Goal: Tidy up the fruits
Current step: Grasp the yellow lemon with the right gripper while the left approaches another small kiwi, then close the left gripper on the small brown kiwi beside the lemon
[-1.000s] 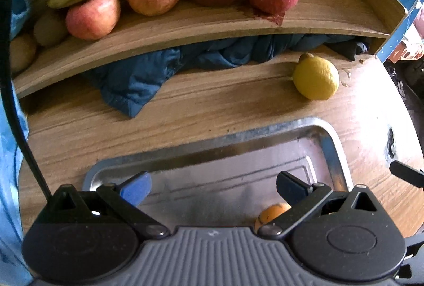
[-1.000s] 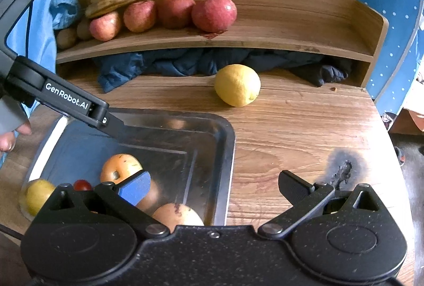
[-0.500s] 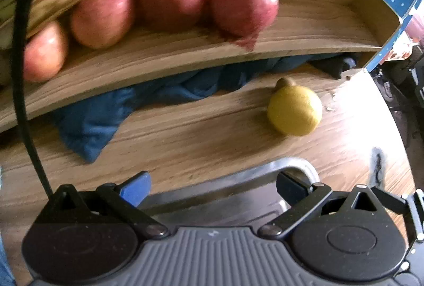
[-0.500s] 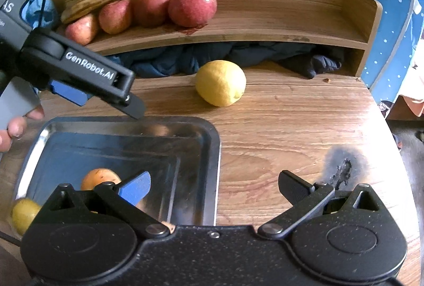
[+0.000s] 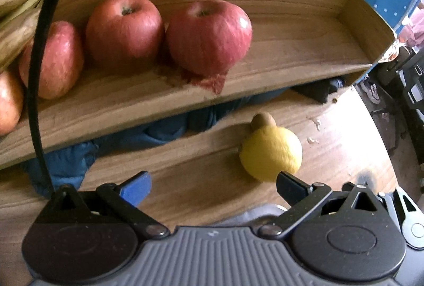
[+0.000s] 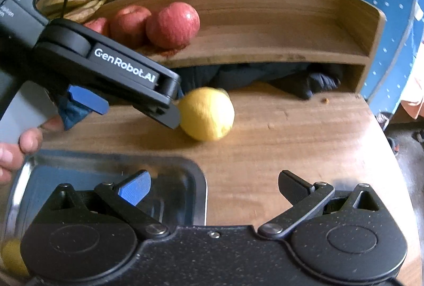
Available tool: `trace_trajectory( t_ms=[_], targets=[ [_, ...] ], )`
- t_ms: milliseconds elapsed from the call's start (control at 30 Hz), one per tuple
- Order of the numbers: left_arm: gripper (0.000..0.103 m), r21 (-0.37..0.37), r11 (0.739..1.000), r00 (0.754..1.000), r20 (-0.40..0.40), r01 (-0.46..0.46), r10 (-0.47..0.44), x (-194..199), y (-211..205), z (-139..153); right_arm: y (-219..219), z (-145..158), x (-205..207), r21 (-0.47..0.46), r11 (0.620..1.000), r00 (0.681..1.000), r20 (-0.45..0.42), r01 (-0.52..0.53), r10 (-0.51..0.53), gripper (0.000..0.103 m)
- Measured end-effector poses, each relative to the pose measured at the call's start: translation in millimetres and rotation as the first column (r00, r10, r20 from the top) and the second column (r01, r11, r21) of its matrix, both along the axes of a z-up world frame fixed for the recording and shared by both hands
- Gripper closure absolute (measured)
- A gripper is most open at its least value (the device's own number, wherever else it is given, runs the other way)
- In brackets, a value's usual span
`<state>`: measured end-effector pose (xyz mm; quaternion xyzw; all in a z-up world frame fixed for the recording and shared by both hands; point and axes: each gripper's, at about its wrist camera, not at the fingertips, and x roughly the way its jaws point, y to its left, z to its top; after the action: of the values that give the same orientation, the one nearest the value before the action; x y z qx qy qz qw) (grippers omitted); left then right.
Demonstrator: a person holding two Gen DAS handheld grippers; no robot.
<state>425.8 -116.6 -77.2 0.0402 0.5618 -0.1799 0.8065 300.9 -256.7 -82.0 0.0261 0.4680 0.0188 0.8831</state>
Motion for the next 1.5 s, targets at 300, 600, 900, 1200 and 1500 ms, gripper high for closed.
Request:
trace_trajectory(
  t_ms=[300,600,900,1200,1500],
  targets=[
    [0.001,-0.060,0.998,0.999,-0.014,-0.031,0.030,19.3,-0.9,-2.3,6.2,-12.8,42.2,-0.044,0.998,0.999,0.022,-0.044,0.045,0.002],
    [0.001,-0.084,0.995,0.998,-0.041,-0.052,0.049,29.6,-0.1,-9.7,12.5,-20.7,60.8,-0.029,0.997,0.997,0.018,-0.073,0.073,0.015],
    [0.001,-0.108,0.992,0.997,-0.052,-0.059,0.054,32.9,-4.3,-13.7,12.2,-25.0,65.0,-0.036,0.998,0.998,0.035,-0.059,0.061,0.039],
    [0.001,-0.123,0.991,0.997,-0.058,-0.050,0.043,32.4,-14.6,-16.9,10.9,-22.1,47.7,-0.038,0.997,0.996,0.043,-0.071,0.073,0.039],
    [0.004,-0.147,0.988,0.998,-0.047,-0.042,0.036,31.5,-32.8,-23.5,4.1,-16.2,30.0,-0.055,0.998,0.999,0.026,-0.032,0.033,0.039]
  ],
)
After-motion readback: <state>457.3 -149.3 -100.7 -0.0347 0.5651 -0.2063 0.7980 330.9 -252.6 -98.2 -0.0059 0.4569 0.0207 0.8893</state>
